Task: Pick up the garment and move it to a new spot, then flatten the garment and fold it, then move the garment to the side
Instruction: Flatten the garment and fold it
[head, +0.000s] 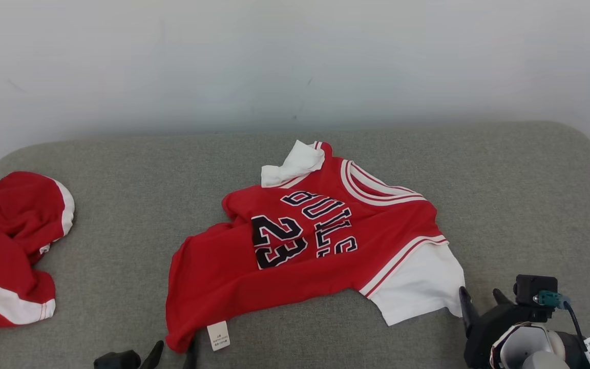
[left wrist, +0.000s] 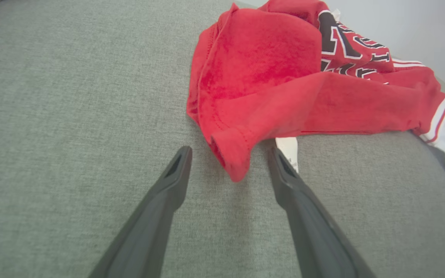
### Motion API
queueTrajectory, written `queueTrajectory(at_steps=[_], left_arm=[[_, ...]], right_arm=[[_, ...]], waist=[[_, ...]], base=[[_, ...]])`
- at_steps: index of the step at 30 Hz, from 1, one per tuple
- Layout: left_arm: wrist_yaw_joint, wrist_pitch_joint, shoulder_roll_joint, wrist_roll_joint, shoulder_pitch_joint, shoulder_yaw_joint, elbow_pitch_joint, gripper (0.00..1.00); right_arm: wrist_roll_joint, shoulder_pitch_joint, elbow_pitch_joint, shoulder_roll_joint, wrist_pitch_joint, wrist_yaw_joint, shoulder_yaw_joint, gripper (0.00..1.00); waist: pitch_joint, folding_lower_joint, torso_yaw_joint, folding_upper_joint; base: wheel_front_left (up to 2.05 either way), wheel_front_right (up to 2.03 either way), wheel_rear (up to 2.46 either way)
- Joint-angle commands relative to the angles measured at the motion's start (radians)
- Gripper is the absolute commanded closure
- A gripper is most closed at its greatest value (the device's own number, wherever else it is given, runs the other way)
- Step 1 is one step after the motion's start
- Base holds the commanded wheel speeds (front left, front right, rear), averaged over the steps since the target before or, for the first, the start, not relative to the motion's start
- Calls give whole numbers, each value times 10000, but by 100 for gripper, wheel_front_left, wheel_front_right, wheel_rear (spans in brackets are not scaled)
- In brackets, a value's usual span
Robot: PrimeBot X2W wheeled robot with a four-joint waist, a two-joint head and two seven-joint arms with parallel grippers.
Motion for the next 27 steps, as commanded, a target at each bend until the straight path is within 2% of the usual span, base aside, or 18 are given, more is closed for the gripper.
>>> queueTrajectory(at_steps=[1,9,16,17,18,19,27], left_arm=[[-35,-103,60,31,-144,-41,117,0],[-34,-291,84,-75,-442,-295,546,0],[-44,-447,128,-196,-736,-658,655,0],[-47,-452,159,-217,-744,-723,670,43],[-43,-474,187,-248,-756,-763,662,65],[-40,-494,202,-290,-761,-797,650,98],[-47,-759,419,-614,-467,-963,260,100]], right_arm=[[144,-142,205,56,-47,-23,33,0],[391,-654,1350,20,-63,-23,246,0],[1115,-1261,2411,125,179,-23,401,0],[1204,-1307,2540,131,253,-23,460,31],[1269,-1343,2641,135,247,-23,513,68],[1344,-1379,2714,137,202,-23,576,100],[1854,-1436,2589,-45,-558,-23,909,100]], waist=[[24,-2,11,-1],[131,-2,96,-1],[381,-2,163,-1],[401,-2,169,-1],[422,-2,173,-1],[438,-2,177,-1],[206,-2,127,-1]], base=[[0,0,0],[0,0,0],[0,0,0],[0,0,0],[0,0,0],[0,0,0],[0,0,0]])
